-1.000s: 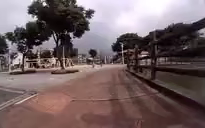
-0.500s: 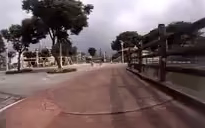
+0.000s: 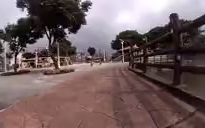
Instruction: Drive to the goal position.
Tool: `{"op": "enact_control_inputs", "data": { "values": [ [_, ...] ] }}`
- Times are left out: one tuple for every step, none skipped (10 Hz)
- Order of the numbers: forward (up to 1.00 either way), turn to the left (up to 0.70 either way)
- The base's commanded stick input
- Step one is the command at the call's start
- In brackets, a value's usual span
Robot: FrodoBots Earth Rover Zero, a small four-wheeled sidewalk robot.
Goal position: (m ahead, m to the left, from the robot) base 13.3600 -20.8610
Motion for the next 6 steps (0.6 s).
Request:
{"op": "enact_control_inputs", "data": {
  "values": [
    [1.00, 0.00],
    [1.00, 0.00],
    [1.00, 0.00],
    [1.00, 0.00],
    [1.00, 0.00],
    [1.00, 0.00]
  ]
}}
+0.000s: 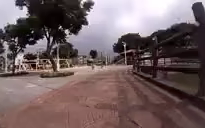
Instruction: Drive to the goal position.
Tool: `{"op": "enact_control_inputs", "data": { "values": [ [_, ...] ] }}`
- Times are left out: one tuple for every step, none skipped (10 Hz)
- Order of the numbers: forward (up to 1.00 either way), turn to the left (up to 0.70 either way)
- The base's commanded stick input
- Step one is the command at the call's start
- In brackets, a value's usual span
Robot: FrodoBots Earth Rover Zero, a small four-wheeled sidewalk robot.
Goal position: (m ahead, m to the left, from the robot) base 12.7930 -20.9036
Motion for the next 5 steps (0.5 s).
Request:
{"op": "enact_control_inputs", "data": {
  "values": [
    [1.00, 0.00],
    [1.00, 0.00],
    [1.00, 0.00],
    [1.00, 0.00],
    [1.00, 0.00]
  ]
}}
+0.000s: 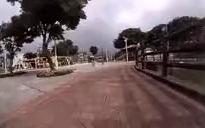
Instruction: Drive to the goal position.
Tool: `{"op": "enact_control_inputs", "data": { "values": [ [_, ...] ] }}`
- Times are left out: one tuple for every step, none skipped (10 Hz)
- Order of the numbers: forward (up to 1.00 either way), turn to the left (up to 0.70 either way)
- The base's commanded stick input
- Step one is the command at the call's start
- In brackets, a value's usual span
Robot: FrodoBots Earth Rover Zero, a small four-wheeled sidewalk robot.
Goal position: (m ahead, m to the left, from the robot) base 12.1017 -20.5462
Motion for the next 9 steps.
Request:
{"op": "enact_control_inputs", "data": {
  "values": [
    [1.00, 0.00],
    [1.00, 0.00],
    [1.00, 0.00],
    [1.00, 0.00],
    [1.00, 0.00],
    [1.00, 0.00],
    [1.00, 0.00],
    [1.00, 0.00],
    [1.00, 0.00]
  ]
}}
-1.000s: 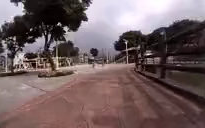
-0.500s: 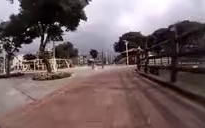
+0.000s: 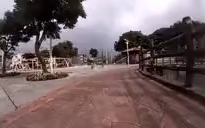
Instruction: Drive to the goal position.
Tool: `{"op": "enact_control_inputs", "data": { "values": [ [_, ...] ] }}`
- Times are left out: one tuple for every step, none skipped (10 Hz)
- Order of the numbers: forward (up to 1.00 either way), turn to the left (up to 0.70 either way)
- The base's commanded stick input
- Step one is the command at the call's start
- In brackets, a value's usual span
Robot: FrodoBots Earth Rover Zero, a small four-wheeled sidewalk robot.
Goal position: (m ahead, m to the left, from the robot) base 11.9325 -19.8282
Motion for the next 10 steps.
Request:
{"op": "enact_control_inputs", "data": {
  "values": [
    [1.00, 0.00],
    [1.00, 0.00],
    [1.00, 0.00],
    [1.00, 0.00],
    [1.00, 0.00],
    [1.00, 0.00],
    [1.00, 0.00],
    [1.00, 0.00],
    [1.00, 0.00],
    [1.00, 0.00]
  ]
}}
